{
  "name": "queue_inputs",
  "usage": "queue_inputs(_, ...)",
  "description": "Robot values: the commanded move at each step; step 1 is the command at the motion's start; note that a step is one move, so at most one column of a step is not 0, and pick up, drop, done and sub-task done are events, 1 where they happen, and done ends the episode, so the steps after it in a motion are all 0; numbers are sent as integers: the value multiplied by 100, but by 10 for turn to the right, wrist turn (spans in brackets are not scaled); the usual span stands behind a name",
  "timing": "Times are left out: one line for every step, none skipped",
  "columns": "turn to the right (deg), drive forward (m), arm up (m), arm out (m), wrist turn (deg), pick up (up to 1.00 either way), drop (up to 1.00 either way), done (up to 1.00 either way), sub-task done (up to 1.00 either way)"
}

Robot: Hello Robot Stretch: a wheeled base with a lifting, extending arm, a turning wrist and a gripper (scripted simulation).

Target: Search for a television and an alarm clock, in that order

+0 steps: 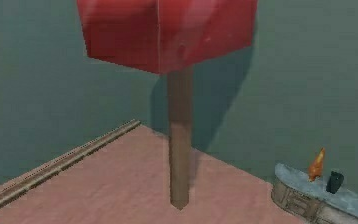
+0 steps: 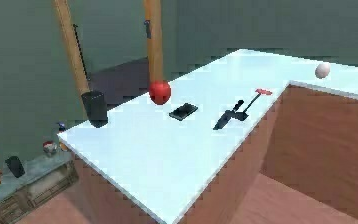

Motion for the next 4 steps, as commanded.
queue_inputs(420, 0, 0, 0, 0, 0, 0, 0, 0)
queue_inputs(0, 85, 0, 0, 0, 0, 0, 0, 0)
queue_inputs(120, 0, 0, 0, 0, 0, 0, 0, 0)
queue_inputs(0, 30, 0, 0, 0, 0, 0, 0, 0)
